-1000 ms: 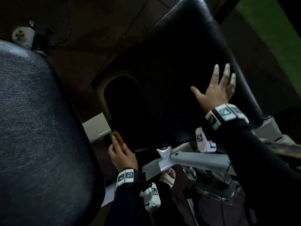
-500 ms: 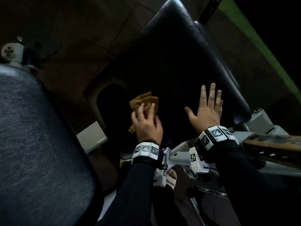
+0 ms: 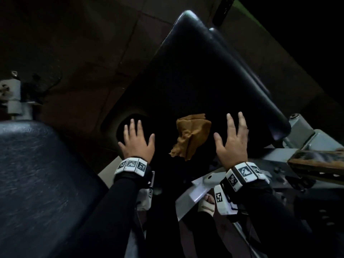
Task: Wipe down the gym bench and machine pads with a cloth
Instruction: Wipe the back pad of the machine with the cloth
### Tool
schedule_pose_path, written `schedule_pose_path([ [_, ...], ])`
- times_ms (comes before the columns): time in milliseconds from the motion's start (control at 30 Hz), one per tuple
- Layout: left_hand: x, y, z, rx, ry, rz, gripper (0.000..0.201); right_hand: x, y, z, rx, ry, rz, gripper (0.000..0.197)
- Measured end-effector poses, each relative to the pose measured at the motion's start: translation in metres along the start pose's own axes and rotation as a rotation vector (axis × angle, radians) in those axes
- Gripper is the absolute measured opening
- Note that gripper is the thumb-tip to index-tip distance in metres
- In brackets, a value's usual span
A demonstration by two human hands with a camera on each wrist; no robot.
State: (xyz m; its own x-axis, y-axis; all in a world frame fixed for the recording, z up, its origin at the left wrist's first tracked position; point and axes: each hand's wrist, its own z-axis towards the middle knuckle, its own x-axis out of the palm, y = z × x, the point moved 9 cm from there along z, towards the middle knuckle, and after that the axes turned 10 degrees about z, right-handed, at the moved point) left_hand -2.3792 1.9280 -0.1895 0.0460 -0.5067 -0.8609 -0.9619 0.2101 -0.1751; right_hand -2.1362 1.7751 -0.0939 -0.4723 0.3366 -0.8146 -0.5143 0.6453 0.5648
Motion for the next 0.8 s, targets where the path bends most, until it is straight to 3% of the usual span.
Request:
schedule_pose_path([
  [100, 0.009, 0.011, 0.004, 0.03, 0.034, -0.101, 0.074, 0.015, 0.031, -0.017, -0.115, 0.002, 0.047, 0.058],
  [200, 0.012, 0.009, 0.002, 0.022, 0.001, -0.153, 0.08, 0.049, 0.06, -0.031, -0.195, 0.1, 0.031, 0.055],
  [367, 0.011, 0.013, 0.005, 0.016, -0.022, -0.236, 0.083, 0.112, 0.061, -0.029, -0.043, 0.322, -0.174, 0.071],
  [500, 0.011, 0.013, 0.005, 0.02, -0.018, -0.273, 0.082, 0.119, 0.06, -0.025, -0.063, 0.287, -0.202, 0.057],
  [600, 0.009, 0.013, 0.005, 0.023, -0.017, -0.262, 0.082, 0.107, 0.05, -0.029, -0.087, 0.234, -0.2, 0.057],
  [800, 0.008, 0.013, 0.004, 0.003, -0.031, -0.227, 0.081, 0.05, 0.003, -0.041, 0.001, 0.007, -0.171, 0.074],
])
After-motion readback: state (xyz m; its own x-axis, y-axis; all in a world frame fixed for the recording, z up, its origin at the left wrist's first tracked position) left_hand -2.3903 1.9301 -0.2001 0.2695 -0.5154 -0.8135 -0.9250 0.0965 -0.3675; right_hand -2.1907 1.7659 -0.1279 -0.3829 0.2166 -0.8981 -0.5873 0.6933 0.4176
